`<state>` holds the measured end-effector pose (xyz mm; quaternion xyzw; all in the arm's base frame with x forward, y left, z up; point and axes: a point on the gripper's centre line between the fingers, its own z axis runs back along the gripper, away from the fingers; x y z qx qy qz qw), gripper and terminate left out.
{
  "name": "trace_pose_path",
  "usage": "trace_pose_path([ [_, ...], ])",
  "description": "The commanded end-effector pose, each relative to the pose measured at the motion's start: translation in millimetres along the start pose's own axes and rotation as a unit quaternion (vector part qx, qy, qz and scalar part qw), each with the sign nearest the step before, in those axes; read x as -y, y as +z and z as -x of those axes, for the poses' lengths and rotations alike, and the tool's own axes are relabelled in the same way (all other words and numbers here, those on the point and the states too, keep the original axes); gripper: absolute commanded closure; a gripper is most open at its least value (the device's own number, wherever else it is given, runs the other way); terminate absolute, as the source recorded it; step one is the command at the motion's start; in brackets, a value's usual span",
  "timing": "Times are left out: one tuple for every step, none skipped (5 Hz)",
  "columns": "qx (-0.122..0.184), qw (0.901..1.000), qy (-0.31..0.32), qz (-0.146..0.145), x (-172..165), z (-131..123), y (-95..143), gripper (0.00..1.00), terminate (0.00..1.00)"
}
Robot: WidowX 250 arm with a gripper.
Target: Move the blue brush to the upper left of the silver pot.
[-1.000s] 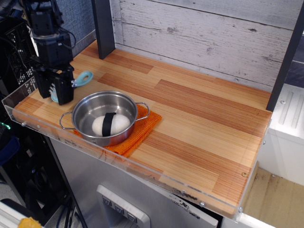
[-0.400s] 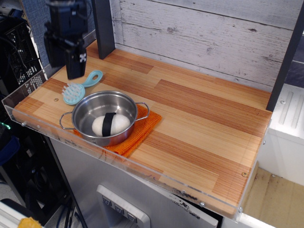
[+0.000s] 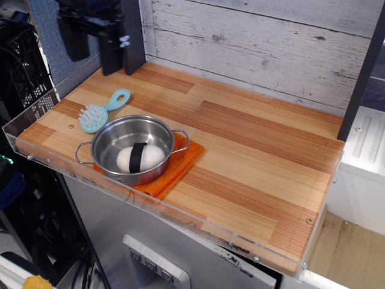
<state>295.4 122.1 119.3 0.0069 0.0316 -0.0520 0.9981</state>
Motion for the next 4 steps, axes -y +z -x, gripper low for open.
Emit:
trace_pose_path([
  [0.057,0.9981,0.019,0.015,24,-2,30,0.0,0.0],
  [0.079,0.9968,-0.015,-0.009,31,-9,40,0.0,0.0],
  [0.096,0.9946,-0.028,-0.029,37,-13,53,0.0,0.0],
  [0.109,0.9924,-0.028,-0.049,41,-12,62,0.0,1.0],
])
